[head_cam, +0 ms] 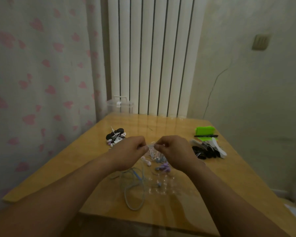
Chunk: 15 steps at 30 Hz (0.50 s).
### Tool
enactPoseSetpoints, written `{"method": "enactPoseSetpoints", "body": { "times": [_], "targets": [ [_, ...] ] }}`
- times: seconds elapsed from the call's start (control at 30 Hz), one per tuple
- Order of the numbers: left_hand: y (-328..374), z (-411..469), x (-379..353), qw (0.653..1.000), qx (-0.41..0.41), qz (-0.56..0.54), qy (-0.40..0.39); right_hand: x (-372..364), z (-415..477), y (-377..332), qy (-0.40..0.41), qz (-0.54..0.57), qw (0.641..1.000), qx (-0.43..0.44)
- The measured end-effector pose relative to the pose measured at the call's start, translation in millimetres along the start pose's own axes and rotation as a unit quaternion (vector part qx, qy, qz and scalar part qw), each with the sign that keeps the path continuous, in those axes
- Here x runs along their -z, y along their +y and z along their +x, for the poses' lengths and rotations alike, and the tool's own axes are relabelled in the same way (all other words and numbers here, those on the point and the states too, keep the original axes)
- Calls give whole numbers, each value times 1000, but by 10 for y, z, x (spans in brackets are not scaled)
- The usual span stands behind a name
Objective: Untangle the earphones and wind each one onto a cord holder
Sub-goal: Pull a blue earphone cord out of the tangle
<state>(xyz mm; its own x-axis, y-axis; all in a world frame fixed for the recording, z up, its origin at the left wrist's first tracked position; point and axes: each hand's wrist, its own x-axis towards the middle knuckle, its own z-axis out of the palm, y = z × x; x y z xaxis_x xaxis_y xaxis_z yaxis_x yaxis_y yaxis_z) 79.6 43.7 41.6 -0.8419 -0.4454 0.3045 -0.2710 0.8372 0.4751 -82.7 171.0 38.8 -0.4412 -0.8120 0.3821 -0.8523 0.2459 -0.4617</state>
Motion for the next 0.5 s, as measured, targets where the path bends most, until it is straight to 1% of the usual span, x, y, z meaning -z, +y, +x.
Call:
{"method": "enactPoseSetpoints", "body": {
  "times": [0.03, 0.07, 0.1, 0.13, 0.17, 0.2, 0.23, 0.27, 0.3, 0.33, 0.37, 0.4, 0.43, 0.47, 0.5],
  "targets": [
    [5, -26, -15, 1000, -5, -6, 16, 17, -5, -8, 8, 38, 999, -6],
    [44, -62, -19, 1000, -12, -9, 17, 28, 5, -17, 2, 116, 993, -24],
    [84, -102, -42, 1000, -19, -9, 4, 28, 4, -48, -17, 215, 975, -53],
    [124, -133, -72, 999, -26, 1, -22, 23, 3, -92, -42, 310, 946, -85],
    [151, -161, -114, 998, -31, 18, -44, 13, -8, -134, -56, 383, 915, -110],
    [178, -186, -147, 998, -34, 36, -46, -7, -8, -157, -56, 427, 894, -122],
    [176, -191, -173, 998, -36, 49, -12, -27, -11, -169, -49, 455, 880, -127],
    [169, -194, -172, 997, -42, 44, 53, -35, -16, -177, -45, 477, 868, -128],
    [138, -173, -159, 988, -56, 24, 142, -31, -13, -179, -47, 496, 857, -131],
    [116, -144, -125, 976, -69, 1, 208, -14, -5, -177, -55, 511, 847, -134],
    [79, -97, -102, 971, -69, -26, 229, 9, 3, -177, -71, 517, 842, -134],
    [62, -40, -59, 978, -52, -63, 192, 37, 14, -174, -88, 518, 841, -129],
    [47, 27, -30, 986, -26, -118, 118, 63, 32, -171, -104, 512, 844, -118],
    [69, 65, -4, 982, -2, -185, 37, 85, 53, -166, -114, 505, 849, -106],
    [75, 113, -6, 972, 17, -235, -26, 104, 87, -149, -119, 495, 855, -97]
  ]
}}
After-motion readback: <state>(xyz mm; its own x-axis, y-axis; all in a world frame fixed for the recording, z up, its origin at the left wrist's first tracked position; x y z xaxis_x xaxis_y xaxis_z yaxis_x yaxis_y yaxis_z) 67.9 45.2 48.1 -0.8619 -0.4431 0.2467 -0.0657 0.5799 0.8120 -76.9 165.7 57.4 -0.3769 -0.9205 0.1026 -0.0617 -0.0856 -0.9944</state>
